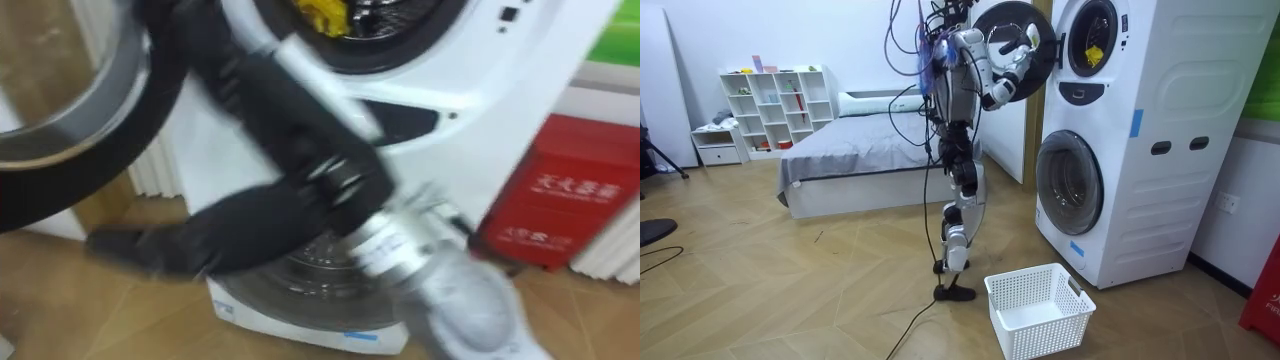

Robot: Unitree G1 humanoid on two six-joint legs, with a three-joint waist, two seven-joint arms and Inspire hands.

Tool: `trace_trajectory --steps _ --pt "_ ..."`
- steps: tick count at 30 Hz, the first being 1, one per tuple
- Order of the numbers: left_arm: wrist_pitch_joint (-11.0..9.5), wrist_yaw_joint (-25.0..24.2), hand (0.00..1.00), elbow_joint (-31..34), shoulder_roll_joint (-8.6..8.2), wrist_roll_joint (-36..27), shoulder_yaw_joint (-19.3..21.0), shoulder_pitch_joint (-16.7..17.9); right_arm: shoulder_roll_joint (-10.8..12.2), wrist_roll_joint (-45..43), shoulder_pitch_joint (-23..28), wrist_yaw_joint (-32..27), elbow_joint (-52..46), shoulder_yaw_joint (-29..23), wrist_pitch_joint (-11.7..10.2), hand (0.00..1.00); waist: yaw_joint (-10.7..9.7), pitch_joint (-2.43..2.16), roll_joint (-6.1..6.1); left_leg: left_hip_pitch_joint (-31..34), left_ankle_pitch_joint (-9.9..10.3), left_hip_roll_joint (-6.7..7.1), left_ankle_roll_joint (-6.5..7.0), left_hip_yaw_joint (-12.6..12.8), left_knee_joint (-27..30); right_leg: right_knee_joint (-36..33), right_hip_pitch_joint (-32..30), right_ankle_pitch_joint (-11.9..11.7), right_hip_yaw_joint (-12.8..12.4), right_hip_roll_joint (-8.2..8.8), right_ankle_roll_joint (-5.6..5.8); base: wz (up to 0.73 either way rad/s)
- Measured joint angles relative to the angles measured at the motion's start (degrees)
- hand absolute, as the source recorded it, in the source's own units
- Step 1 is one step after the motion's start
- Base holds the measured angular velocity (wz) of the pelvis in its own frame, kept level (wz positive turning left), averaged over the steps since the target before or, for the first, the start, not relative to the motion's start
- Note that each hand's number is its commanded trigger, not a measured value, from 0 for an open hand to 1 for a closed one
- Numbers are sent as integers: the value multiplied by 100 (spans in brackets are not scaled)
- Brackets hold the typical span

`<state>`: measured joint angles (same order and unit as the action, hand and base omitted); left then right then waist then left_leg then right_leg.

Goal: Pick clothes from washing machine

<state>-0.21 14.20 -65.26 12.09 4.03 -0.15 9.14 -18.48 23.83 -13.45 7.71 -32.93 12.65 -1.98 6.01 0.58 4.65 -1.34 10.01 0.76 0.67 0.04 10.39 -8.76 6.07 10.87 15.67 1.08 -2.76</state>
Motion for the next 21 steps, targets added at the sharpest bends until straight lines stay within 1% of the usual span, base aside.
trace_trajectory --steps 2,4,6,9,11,12,14,17,19,21 --pt "-5 69 0 0 0 1 1 29 -18 -37 108 -185 7 -78 0 0 -43 -18 -31 -53 0 -2 0 89 -10 0 3 0 -47 -2 0 -21" --pt "-7 99 0 11 0 19 0 80 -20 -33 158 -256 104 -91 12 0 -139 -22 -78 -123 0 -11 0 155 -30 -1 41 0 -129 -4 0 -16" --pt "-7 118 0 12 0 20 0 92 -19 -15 160 -293 126 -109 18 0 -186 -32 -90 -160 0 -14 0 174 -71 -1 68 0 -141 -8 0 -8" --pt "2 131 0 14 -1 44 -3 54 -14 -48 157 -290 167 -114 31 0 -239 -50 -62 -200 3 -34 6 188 -75 -13 91 0 -153 -7 0 -2" --pt "34 131 0 13 -1 66 -2 41 -14 -100 147 -291 231 -113 48 0 -215 -68 -34 -211 9 -40 16 228 -75 -32 90 0 -182 -8 0 -7" --pt "36 131 0 13 -2 66 -1 39 -13 -117 133 -295 291 -114 69 0 -194 -64 -40 -225 13 -43 22 249 -74 -52 90 0 -219 -10 0 -10" --pt "43 125 0 10 -2 95 14 32 -13 -189 130 -333 338 -129 85 0 -134 -64 -10 -230 23 -48 35 266 -77 -100 88 0 -224 -10 0 -4" --pt "152 52 0 -3 -1 123 1 5 -11 -202 58 -345 505 -141 87 0 -66 -54 37 -229 34 -44 51 270 -42 -110 105 -1 -239 -20 -2 -1" --pt "262 31 0 -8 2 123 1 19 -1 -201 -88 -402 652 -141 177 0 42 -21 48 -206 102 -74 53 293 89 -131 108 -2 -283 -31 -3 -10" --pt "302 32 0 -31 3 126 -5 40 30 -223 -186 -417 802 -141 185 0 64 -14 50 -137 208 -116 41 284 289 -155 121 -1 -298 -70 -5 -3"
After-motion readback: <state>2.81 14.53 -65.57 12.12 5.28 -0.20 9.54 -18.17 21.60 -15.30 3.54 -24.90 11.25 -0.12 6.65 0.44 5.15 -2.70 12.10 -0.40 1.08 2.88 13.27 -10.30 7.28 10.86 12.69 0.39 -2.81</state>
